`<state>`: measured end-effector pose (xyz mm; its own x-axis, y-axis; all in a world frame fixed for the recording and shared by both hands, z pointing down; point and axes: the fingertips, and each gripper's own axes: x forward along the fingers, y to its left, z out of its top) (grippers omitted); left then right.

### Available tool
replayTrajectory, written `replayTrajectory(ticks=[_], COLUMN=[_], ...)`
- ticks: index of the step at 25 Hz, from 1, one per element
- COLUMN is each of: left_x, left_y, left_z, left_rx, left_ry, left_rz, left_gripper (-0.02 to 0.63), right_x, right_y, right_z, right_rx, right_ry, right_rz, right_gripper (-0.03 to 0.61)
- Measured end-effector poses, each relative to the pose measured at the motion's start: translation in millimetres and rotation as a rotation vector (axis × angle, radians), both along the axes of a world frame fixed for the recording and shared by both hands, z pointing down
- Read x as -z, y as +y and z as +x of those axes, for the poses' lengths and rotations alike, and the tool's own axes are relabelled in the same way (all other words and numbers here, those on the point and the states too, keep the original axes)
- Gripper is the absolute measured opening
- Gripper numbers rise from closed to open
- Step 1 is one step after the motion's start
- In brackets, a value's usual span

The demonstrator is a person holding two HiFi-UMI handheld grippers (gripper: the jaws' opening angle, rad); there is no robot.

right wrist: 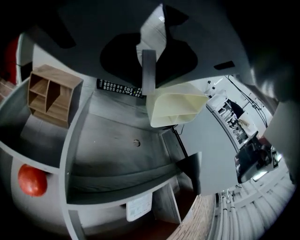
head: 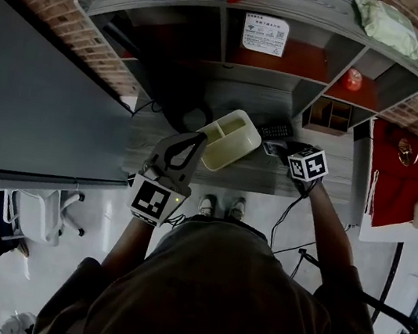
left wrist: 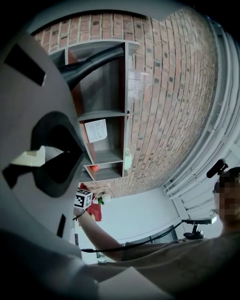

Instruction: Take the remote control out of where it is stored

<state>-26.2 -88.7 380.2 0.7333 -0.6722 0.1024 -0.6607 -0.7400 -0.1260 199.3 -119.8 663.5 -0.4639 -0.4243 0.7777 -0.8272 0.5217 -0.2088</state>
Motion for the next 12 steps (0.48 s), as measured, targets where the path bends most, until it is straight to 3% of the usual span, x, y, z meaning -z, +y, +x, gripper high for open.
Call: replayTrajectory(ticks=[6,12], left_x=[2.9,-8.1], left_y=[7.3,9.7], left_z=[10.9,20.1], left_rx=[-0.053,-0.070], left_ry=[-0.170,-0.220], left_rz=[0.103,0.100], left_gripper=[0.011,0.011], right_x=[-22.1,-43.2], right_y=[2.7,-0.5], right_z=[-14.0,-17.0], right_rx=[0.037,0.035], right_ry=[-0.010,-0.038], right_rz=[-0.089,-0.157], right_gripper=[0.082,0.083])
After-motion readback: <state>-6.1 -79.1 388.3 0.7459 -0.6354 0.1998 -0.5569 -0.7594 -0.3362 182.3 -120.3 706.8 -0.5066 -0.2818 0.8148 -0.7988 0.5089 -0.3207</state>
